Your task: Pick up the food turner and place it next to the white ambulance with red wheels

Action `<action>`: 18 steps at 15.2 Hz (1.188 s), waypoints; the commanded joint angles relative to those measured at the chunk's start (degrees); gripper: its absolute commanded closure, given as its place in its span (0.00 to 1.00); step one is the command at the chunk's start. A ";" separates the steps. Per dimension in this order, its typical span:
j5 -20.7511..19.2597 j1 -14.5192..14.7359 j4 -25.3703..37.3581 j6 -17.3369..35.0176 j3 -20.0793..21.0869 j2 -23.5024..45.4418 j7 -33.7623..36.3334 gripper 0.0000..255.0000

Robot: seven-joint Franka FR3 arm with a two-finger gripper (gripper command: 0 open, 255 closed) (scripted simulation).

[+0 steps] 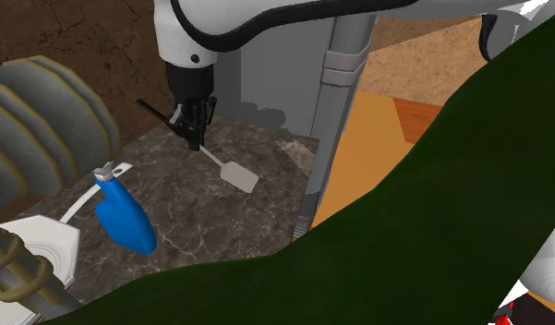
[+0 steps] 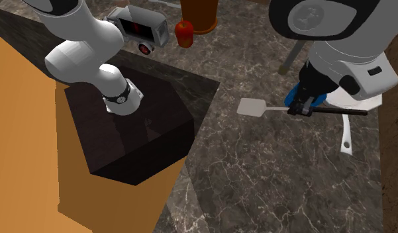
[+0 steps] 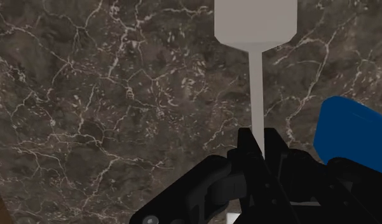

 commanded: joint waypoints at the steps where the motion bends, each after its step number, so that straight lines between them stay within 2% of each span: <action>1: 0.03 0.09 1.48 -1.53 0.05 -0.03 -0.02 1.00; 8: -0.09 0.53 7.55 -7.09 0.17 0.50 -0.09 1.00; 13: 4.06 -0.28 -7.80 -3.00 1.32 -11.51 0.74 1.00; 18: 8.30 0.49 -19.72 -1.11 2.02 -22.37 1.37 1.00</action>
